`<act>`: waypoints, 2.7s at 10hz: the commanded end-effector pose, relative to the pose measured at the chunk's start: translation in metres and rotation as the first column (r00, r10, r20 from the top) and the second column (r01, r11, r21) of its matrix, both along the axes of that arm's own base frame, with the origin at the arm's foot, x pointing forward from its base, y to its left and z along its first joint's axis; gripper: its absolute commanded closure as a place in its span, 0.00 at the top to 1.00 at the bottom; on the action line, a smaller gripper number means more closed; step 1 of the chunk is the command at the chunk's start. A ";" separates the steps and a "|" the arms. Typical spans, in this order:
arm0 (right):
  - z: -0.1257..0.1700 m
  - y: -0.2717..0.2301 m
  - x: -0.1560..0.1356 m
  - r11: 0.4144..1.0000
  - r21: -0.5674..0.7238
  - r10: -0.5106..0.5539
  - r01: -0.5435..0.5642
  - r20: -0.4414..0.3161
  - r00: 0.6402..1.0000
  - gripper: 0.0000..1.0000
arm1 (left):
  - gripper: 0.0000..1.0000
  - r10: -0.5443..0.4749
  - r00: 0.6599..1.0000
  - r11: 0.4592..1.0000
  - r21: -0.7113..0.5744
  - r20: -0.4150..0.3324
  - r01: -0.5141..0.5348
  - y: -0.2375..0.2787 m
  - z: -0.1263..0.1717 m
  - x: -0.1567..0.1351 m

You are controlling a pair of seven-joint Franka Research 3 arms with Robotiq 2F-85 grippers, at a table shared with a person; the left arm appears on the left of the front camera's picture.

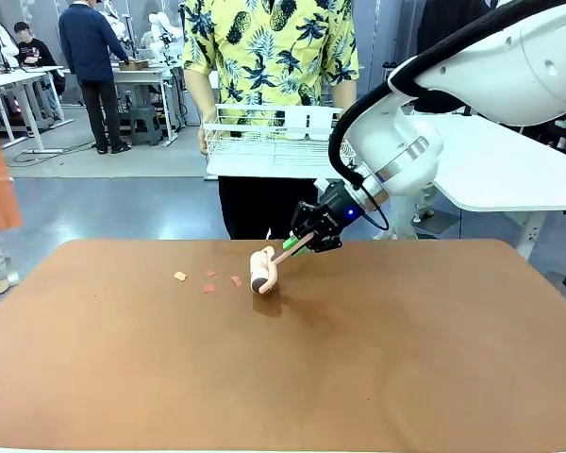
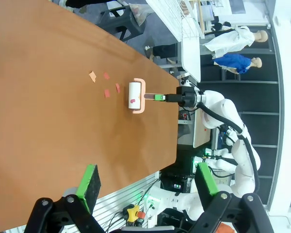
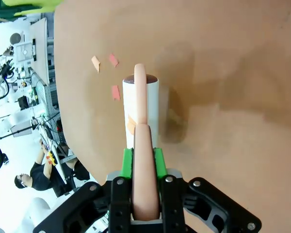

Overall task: Clean the table.
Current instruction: Clean the table with the Lint Roller when the human lifts the Dish drying rack.

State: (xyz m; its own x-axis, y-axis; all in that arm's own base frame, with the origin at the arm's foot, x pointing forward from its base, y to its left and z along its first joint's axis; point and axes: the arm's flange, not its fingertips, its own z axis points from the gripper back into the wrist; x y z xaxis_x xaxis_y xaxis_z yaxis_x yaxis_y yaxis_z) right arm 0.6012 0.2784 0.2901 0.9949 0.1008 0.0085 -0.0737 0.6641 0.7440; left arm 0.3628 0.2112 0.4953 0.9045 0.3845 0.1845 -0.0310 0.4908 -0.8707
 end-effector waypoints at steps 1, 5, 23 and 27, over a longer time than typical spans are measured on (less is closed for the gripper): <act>-0.003 0.003 -0.005 0.998 0.017 -0.067 0.067 0.005 0.998 0.21 | 1.00 0.000 1.000 1.000 -0.009 0.007 0.000 0.001 0.001 -0.002; -0.013 0.002 0.000 0.997 0.029 -0.070 0.071 -0.027 0.997 0.21 | 1.00 0.000 1.000 1.000 -0.009 0.007 0.000 0.001 0.001 -0.002; -0.113 0.109 0.000 0.996 0.086 0.001 0.018 -0.220 0.975 0.21 | 1.00 0.000 1.000 1.000 -0.009 0.007 0.000 0.001 0.001 -0.002; -0.113 0.169 -0.010 0.995 0.088 0.062 -0.041 -0.248 0.967 0.21 | 1.00 0.000 1.000 1.000 -0.009 0.007 0.000 0.001 0.001 -0.002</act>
